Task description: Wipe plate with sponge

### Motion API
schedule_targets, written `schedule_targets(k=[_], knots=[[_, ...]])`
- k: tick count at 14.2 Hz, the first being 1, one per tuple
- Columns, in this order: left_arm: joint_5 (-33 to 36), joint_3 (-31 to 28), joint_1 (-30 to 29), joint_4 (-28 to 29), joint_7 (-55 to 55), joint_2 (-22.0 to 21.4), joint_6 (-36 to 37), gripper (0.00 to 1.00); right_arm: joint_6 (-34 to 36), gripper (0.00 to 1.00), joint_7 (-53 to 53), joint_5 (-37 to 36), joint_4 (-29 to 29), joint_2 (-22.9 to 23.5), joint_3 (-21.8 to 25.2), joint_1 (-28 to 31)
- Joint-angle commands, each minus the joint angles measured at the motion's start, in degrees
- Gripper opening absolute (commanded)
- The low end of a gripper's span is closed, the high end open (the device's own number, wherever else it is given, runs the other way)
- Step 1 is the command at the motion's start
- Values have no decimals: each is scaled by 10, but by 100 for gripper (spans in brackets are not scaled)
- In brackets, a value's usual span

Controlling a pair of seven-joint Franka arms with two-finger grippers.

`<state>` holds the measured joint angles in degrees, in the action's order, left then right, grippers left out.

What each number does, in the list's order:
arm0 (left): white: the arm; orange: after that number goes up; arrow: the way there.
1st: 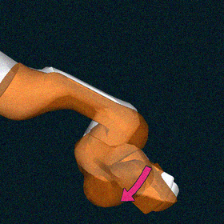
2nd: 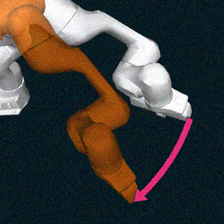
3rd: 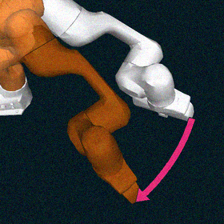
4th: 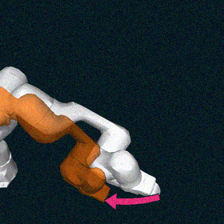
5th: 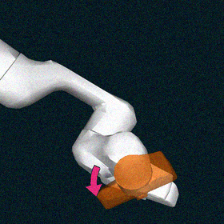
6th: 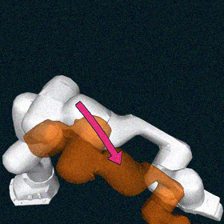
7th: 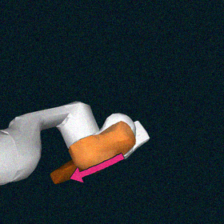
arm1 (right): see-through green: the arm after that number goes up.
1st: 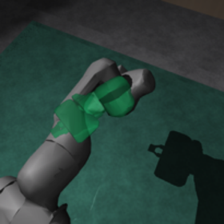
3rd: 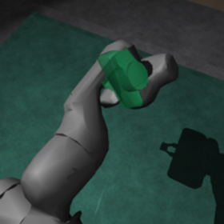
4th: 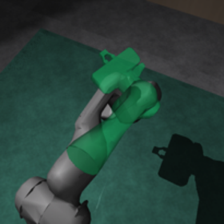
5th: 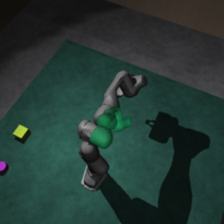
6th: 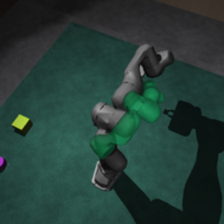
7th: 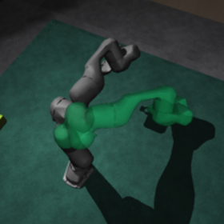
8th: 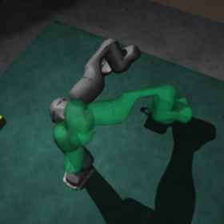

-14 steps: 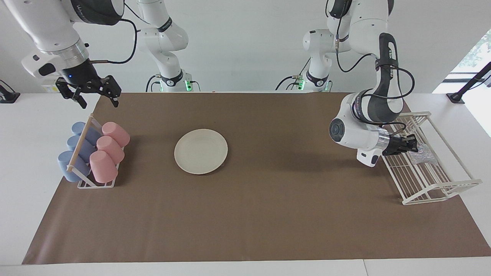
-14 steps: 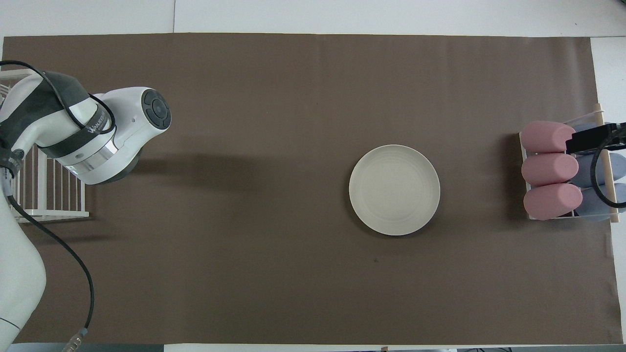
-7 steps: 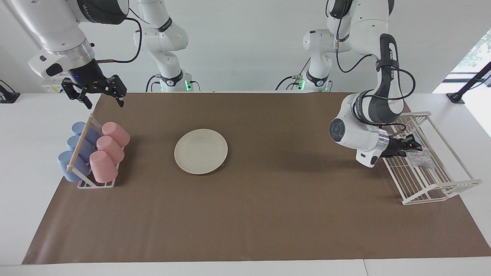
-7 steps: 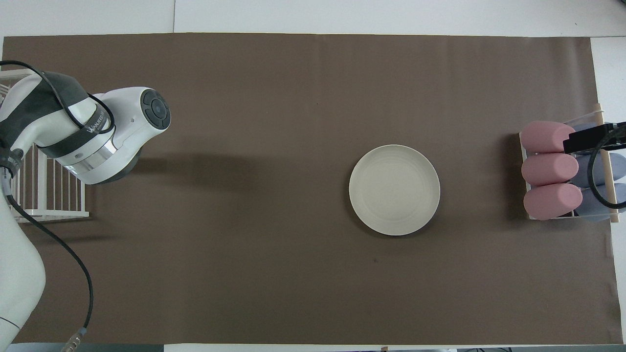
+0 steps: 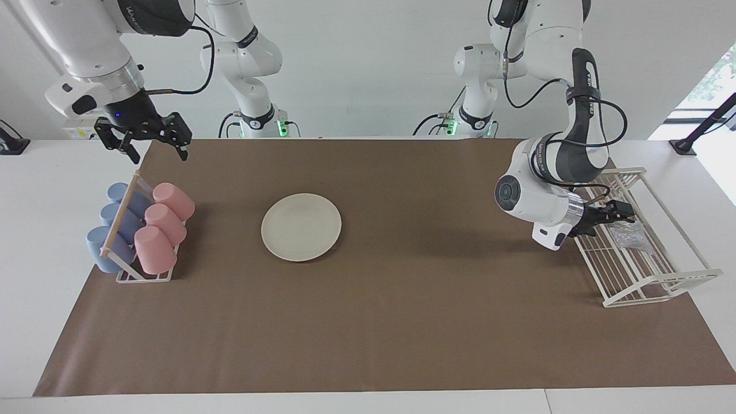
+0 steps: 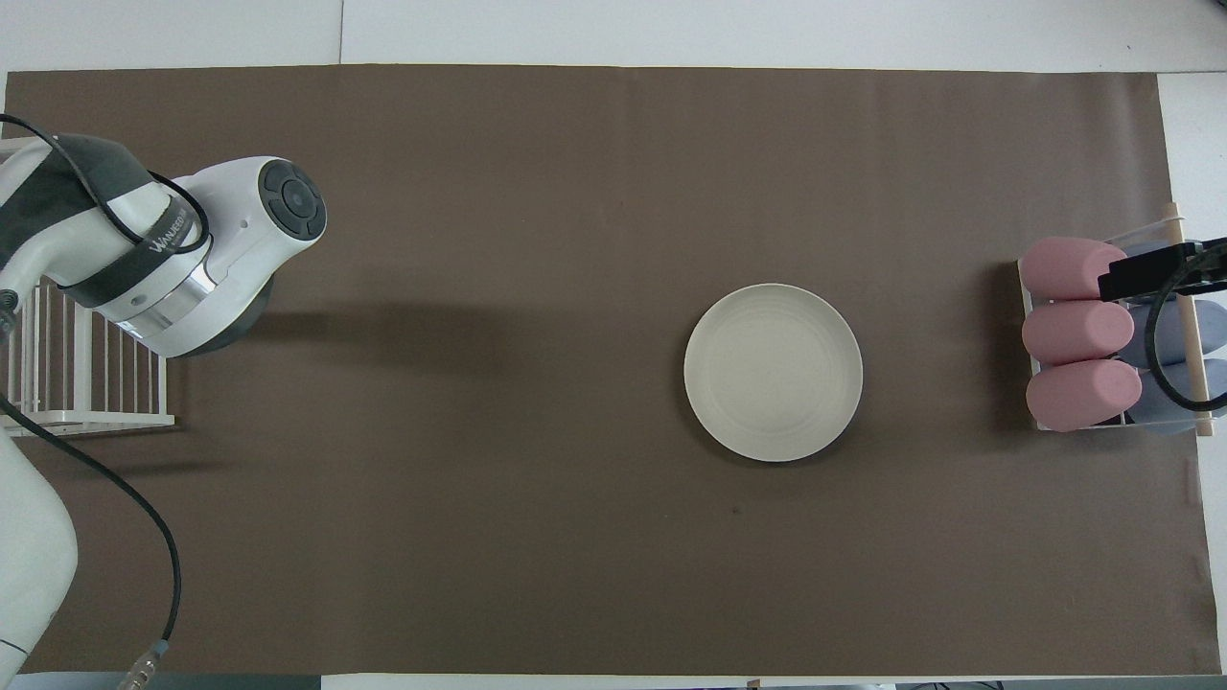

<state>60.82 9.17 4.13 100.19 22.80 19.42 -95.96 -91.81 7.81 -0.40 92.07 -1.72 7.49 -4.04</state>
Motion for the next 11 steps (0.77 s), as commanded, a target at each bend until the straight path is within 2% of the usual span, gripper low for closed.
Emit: schedule_targets(k=[1,5,9,11], knots=[[-123,0,-10,-59,-68,-29,-10,100,1,100,10,10,7,-8,-2,4],[-296,-3,-20,-89,-71,-74,-1,100,1,100,-9,10,6,-8,-7,-3],[-516,-2,-82,-89,-71,-148,4,100,0,100,-10,10,7,-8,-7,-4],[-553,-2,-84,-88,-65,-176,35,100,0,100,-16,10,7,-8,-8,-5]])
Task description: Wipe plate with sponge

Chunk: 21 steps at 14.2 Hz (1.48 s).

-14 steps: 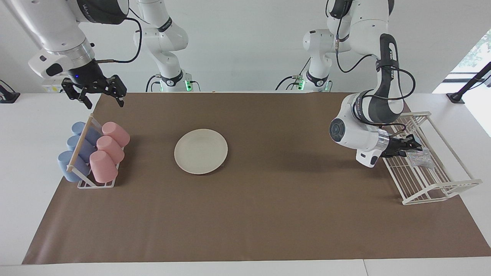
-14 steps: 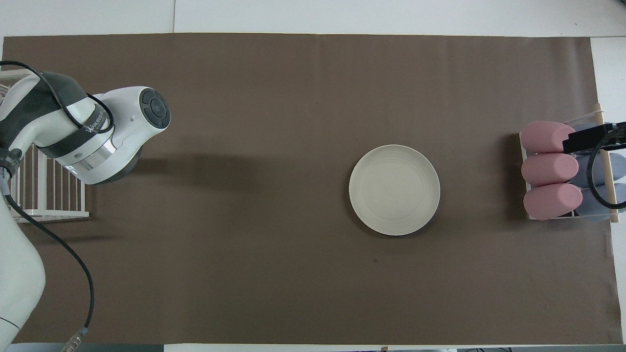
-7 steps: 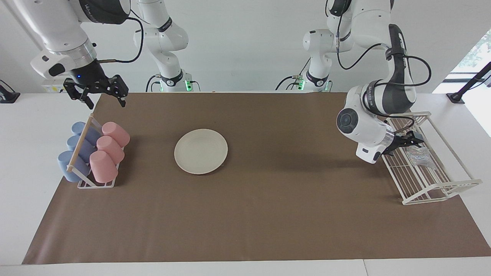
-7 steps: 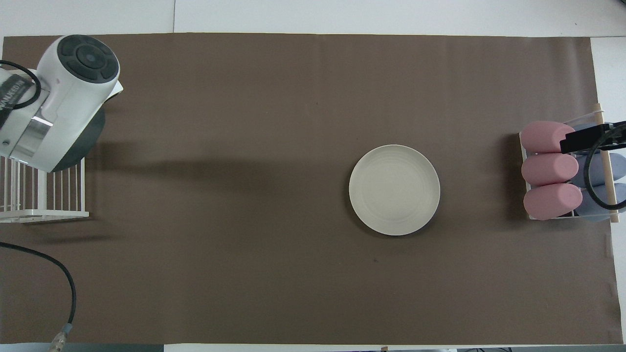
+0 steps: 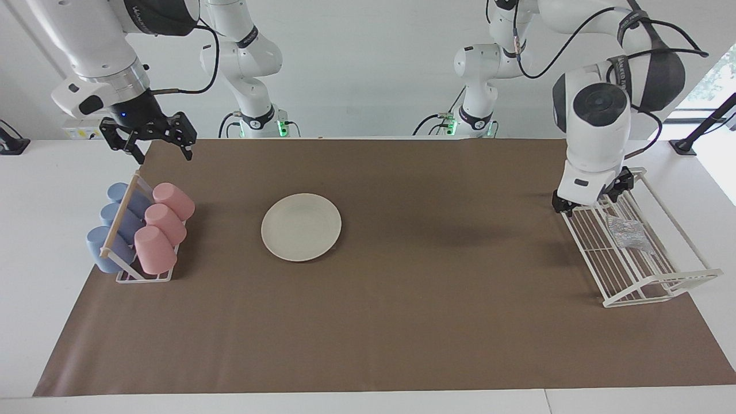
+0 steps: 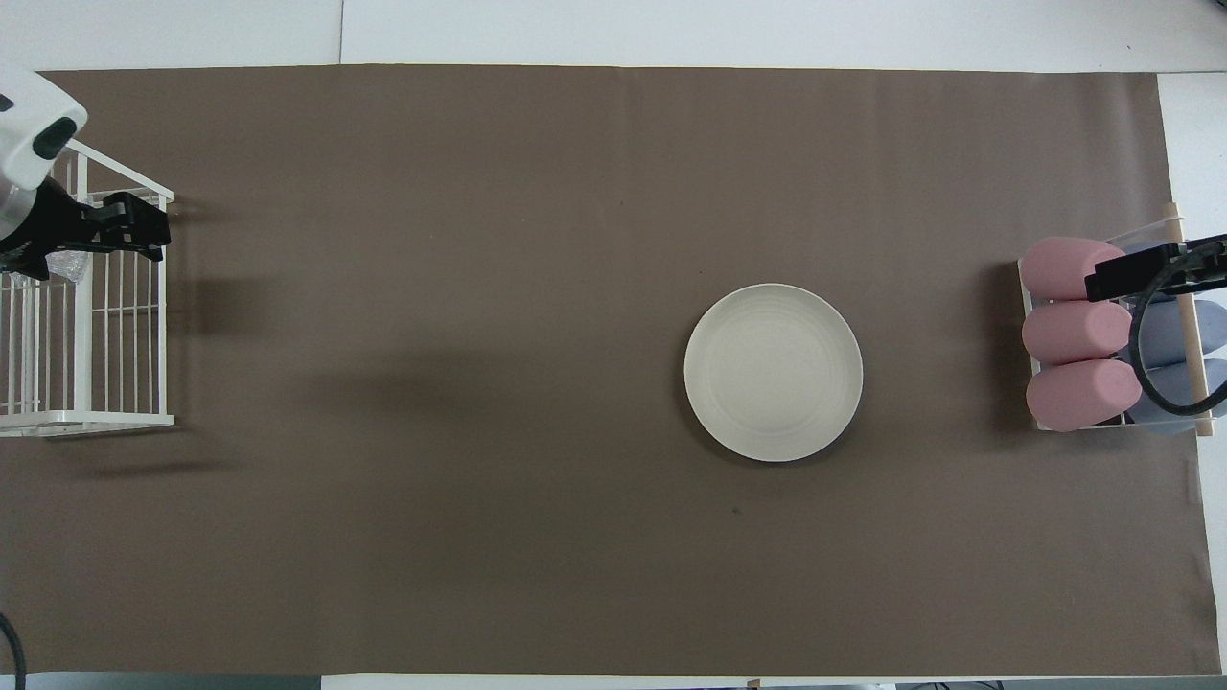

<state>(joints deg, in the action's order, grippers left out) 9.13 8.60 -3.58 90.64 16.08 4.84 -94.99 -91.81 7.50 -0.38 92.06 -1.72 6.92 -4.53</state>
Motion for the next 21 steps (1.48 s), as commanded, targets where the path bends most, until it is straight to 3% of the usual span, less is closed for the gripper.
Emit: schedule_targets(k=[1,5,10,13,21], knots=[[-42,4,-7,8,1,-43,44,100,0,100,-13,10,7,-9,-3,-1],[-57,5,1,18,-4,-65,117,100,1,100,-13,10,7,-9,-3,-1],[-138,-15,15,32,-3,-70,88,100,-1,100,-14,10,7,-9,-5,-1],[-134,-34,34,4,2,-62,122,100,-1,100,-14,10,6,-8,-8,-1],[-125,-33,35,6,3,-63,122,100,-1,100,-22,10,6,-9,-11,-6]])
